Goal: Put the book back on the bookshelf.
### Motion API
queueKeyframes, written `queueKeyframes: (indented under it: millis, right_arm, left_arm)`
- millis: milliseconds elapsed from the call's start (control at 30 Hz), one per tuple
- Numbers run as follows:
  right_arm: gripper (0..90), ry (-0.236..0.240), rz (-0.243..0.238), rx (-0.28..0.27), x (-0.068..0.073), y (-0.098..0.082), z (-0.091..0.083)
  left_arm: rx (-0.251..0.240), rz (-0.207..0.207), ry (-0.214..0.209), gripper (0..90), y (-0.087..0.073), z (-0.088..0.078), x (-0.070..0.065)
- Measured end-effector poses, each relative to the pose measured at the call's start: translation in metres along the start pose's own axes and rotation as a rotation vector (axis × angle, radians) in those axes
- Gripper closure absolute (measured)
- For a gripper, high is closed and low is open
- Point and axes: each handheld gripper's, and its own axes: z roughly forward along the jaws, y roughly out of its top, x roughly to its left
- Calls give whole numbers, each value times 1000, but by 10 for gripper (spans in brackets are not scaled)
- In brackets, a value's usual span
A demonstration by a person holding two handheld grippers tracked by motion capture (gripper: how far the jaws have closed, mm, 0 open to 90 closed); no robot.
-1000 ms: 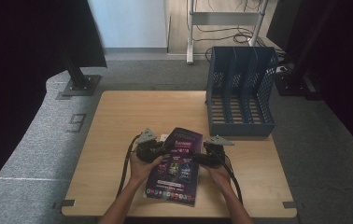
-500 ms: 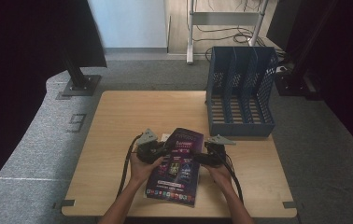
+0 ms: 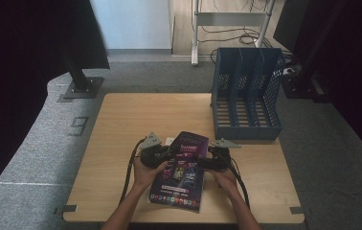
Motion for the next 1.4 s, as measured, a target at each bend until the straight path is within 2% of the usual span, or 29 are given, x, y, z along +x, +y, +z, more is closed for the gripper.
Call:
queueKeyframes:
  millis: [200, 467, 633, 867, 1033, 1400]
  right_arm:
    - [186, -4, 6, 5, 1, 1, -2]
    - [244, -14, 2, -14, 3, 2, -7]
    - [280, -1, 1, -25, 4, 4, -11]
    - [338, 4, -8, -42, 6, 5, -15]
    - [348, 9, -18, -44, 8, 6, -17]
    - [357, 16, -19, -27, 7, 4, -12]
  left_arm:
    - [-4, -11, -8, 855, 0, 0, 2]
    - [-5, -34, 2, 853, -5, -1, 7]
    - [15, -61, 11, 851, -10, 2, 15]
    - [25, -79, 23, 852, -16, 6, 20]
    - [40, -82, 24, 852, -19, 8, 23]
    - [82, -130, 39, 851, -32, 17, 37]
